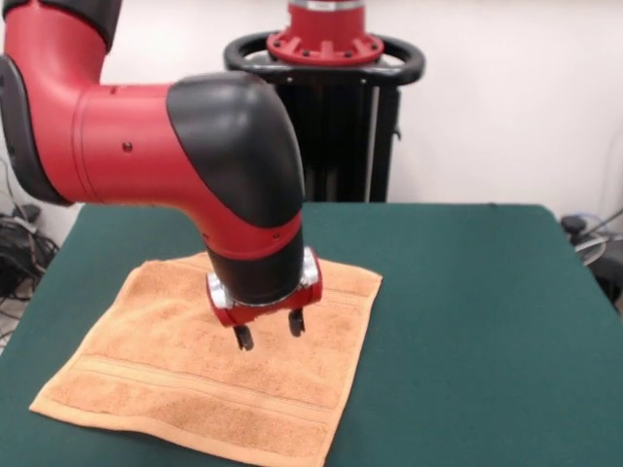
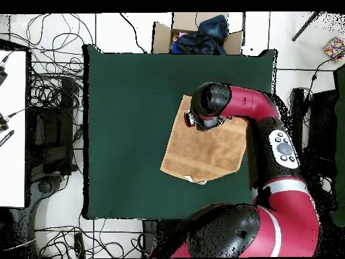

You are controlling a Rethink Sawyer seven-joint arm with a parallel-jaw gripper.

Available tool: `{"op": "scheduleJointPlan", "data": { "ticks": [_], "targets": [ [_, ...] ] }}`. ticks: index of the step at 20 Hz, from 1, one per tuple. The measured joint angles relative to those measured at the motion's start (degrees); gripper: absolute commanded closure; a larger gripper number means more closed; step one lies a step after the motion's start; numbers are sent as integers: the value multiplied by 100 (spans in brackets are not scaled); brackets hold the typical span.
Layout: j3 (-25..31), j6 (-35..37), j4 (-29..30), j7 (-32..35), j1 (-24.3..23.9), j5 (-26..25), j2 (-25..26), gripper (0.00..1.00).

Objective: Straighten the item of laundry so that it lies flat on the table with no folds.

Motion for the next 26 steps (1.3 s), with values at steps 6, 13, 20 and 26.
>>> {"op": "scheduleJointPlan", "data": {
  "ticks": [6, 13, 20, 26],
  "targets": [
    [-23, -956, 1, 0, 83, -463, 265, 0],
    [-404, -1866, 78, 18, 446, -721, 321, 0],
    [-779, -2317, 232, 65, 800, -692, 249, 100],
    [-861, -2486, 330, 65, 876, -641, 222, 100]
  ]
}}
